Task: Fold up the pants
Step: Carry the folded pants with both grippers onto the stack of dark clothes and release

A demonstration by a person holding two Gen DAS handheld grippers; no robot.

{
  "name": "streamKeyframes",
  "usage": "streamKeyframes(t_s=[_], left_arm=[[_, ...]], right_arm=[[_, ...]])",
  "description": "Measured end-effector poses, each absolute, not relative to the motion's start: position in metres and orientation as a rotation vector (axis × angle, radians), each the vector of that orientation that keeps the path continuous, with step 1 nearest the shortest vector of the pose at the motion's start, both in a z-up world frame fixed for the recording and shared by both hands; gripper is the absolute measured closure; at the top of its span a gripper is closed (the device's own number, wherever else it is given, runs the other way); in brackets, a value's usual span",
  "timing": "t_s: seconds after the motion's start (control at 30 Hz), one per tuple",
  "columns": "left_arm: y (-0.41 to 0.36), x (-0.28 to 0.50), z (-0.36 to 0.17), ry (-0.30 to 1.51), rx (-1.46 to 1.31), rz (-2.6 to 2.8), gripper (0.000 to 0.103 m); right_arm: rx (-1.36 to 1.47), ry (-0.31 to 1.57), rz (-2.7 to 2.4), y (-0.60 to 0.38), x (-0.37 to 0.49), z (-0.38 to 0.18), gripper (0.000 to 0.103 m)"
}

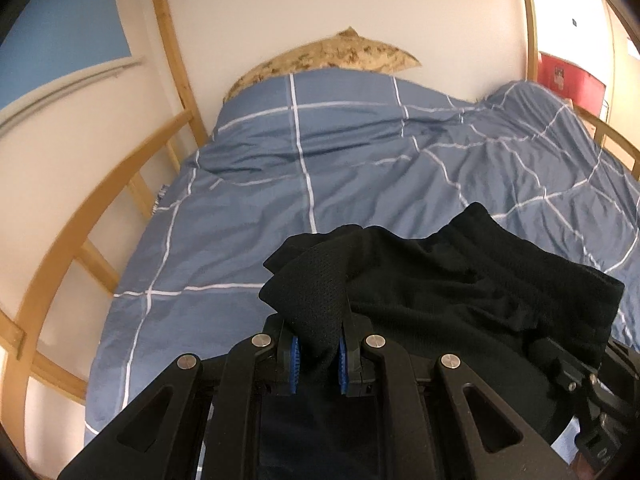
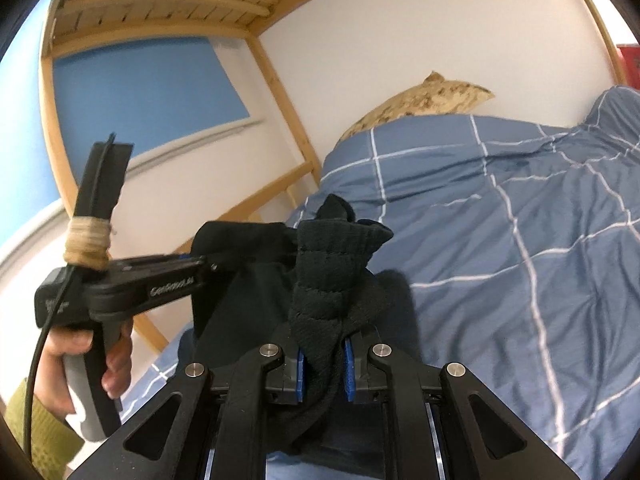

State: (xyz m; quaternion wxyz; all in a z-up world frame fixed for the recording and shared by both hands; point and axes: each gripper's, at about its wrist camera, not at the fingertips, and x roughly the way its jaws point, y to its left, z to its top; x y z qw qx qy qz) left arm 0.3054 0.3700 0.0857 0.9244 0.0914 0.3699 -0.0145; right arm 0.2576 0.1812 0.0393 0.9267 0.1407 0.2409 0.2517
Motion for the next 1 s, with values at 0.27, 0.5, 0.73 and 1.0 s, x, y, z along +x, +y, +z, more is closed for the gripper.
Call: streamKeyframes(t_s=[0.27,0.5,0.73,1.0], left_arm=[[0.375,0.3,0.063,0.78,0.254,0.028,0.069],[0.381,0.277,0.07,0.763,0.319,0.18,0.033],[0.363,0.232,0.096,0.699,0.296,0.228,0.028],[0.299,0.149,0.108,0.6,0.2,0.231,0.016]], right_arm=[[0.281,0.549,0.496,0.193,0.251,0.016,0.071],[0.298,0.482,0.326,0.169,0.231,0.036,0.04],[0.223,0.413,0.338,0.148,0.219,0.067,0.029],[0.11,0.366,0.368,0.09,0.184,0.094,0.016]])
